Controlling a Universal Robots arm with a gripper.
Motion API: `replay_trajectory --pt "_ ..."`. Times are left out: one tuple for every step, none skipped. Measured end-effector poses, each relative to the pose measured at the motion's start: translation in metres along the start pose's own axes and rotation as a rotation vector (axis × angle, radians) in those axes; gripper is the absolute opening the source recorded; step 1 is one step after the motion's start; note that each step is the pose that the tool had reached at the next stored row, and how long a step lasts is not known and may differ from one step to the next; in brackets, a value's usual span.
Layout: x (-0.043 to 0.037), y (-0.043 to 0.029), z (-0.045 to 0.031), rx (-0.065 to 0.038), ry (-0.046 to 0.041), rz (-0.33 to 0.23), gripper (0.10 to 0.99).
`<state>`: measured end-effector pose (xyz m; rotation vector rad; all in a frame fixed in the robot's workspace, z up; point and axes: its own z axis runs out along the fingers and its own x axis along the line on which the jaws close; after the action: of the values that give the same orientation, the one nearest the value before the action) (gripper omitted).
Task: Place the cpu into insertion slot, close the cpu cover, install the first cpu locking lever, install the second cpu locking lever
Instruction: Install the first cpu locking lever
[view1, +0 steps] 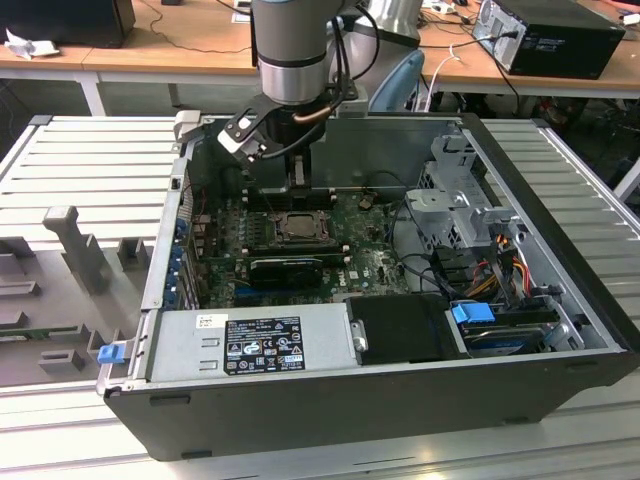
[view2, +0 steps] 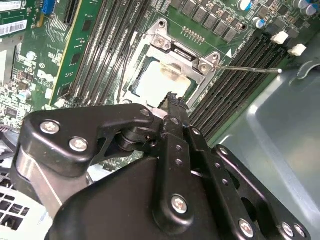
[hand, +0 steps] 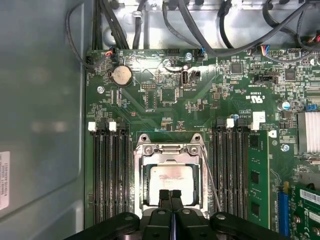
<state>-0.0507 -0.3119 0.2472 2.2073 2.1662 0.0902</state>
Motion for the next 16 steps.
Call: replay_trajectory --pt "0.0000 0.0001 -0.0016 0.000 0.0000 0.000 0.106" --pt "0.0000 0.0004 -0.0047 0.000 0.0000 0.000 0.106" --pt "0.0001 0.0008 -0.0102 0.000 0.0000 0.000 0.106" --pt "0.0001 0.0012 -0.0158 0.000 0.0000 0.000 0.106" --pt "0.0001 0.0014 -0.0184 0.001 0.0000 0.000 0.106" --pt "0.0002 0.0016 -0.0216 0.001 0.0000 0.000 0.106" --pt "0.0002 0.0020 -0.0265 0.002 0.0000 0.000 0.106" --pt "0.0003 0.0022 -0.0296 0.002 -0.0001 0.000 0.106" --pt "0.0003 0.0024 -0.0322 0.002 -0.0001 0.000 0.106" --pt "0.0003 0.0025 -0.0328 0.002 -0.0001 0.000 0.106" --pt "0.0003 0.0025 -0.0328 0.002 0.0000 -0.005 0.106" --pt "0.0003 0.0025 -0.0328 0.003 0.0011 -0.024 0.106" --pt "0.0003 0.0025 -0.0328 0.003 0.0024 -0.042 0.106" --pt "0.0003 0.0025 -0.0329 0.003 0.0045 -0.071 0.106" --pt "0.0003 0.0025 -0.0329 0.003 0.0059 -0.095 0.106" --pt "0.0003 0.0025 -0.0328 0.003 0.0066 -0.112 0.106"
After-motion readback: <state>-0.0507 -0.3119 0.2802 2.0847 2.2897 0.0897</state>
